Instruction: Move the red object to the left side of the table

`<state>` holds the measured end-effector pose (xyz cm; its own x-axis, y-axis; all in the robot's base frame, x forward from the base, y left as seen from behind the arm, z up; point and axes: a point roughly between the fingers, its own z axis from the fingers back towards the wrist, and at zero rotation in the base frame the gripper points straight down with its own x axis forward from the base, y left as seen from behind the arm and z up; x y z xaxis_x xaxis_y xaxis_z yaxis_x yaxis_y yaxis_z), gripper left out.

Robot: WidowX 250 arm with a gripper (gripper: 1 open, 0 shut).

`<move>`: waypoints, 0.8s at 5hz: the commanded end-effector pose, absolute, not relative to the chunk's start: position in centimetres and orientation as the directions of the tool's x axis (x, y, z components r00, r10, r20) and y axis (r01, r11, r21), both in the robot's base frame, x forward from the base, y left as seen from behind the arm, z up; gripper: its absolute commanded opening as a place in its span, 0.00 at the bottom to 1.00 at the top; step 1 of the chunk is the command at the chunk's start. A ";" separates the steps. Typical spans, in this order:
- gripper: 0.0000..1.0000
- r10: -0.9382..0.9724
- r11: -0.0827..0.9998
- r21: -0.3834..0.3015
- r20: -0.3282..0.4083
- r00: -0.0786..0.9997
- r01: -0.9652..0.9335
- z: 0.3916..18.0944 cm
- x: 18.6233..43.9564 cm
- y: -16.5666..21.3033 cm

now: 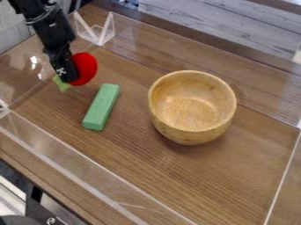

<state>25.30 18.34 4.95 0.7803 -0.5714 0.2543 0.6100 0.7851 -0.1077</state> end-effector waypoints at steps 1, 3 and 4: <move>0.00 -0.524 0.820 -0.090 0.278 0.805 0.565 5.9 26.1 19.5; 1.00 -0.480 0.840 -0.135 0.270 0.835 0.526 5.5 26.0 19.1; 1.00 -0.452 0.852 -0.154 0.267 0.851 0.501 5.0 26.1 18.9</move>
